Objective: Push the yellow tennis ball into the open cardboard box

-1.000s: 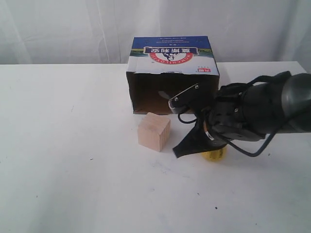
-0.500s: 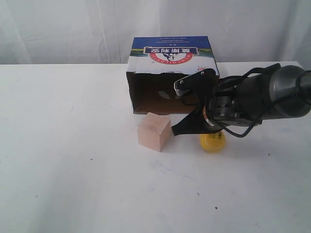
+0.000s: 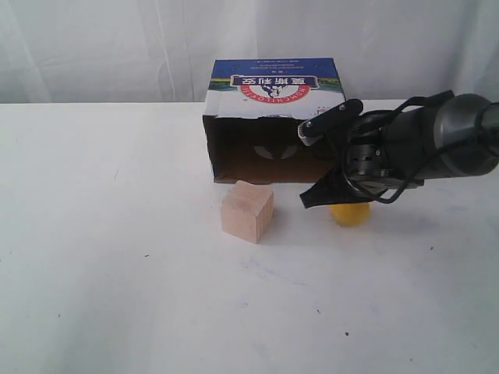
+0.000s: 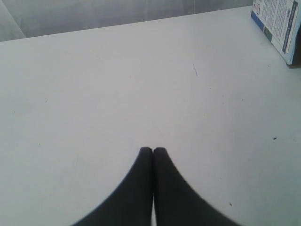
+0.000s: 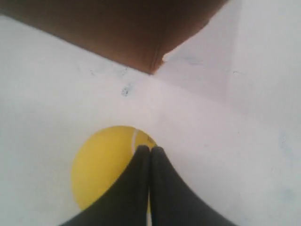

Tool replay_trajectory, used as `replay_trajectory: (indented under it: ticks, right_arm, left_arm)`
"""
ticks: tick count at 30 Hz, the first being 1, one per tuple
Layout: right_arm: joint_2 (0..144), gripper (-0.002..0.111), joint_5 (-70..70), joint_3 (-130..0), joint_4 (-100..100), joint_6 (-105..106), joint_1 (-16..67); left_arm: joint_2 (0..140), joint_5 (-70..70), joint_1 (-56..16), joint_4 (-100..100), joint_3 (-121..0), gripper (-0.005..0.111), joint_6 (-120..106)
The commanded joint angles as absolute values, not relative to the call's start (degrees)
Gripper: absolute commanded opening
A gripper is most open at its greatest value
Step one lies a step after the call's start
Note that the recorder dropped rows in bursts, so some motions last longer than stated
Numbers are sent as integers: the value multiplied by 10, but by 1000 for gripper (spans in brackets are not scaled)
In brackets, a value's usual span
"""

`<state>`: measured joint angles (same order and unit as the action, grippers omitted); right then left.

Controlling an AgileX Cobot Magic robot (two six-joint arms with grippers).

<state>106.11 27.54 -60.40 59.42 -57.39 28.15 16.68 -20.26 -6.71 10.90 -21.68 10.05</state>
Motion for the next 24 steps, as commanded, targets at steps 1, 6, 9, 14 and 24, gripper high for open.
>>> replay_trajectory:
  ticks: [1, 6, 9, 14, 24]
  right_arm:
    - [1091, 0, 171, -608, 601, -579, 257]
    - [1104, 0, 154, -611, 601, -596, 256]
    - [1104, 0, 87, -621, 606, -589, 256]
    - [1104, 0, 90, -648, 604, -591, 256]
    - [1088, 0, 154, -648, 606, -591, 256]
  left_arm:
    - [163, -206, -65, 111, -214, 0, 100]
    - [163, -206, -65, 111, -214, 0, 100]
    - [163, -206, -65, 111, -214, 0, 100]
    - [163, -206, -65, 111, -214, 0, 100]
    - [163, -219, -65, 111, -214, 0, 100]
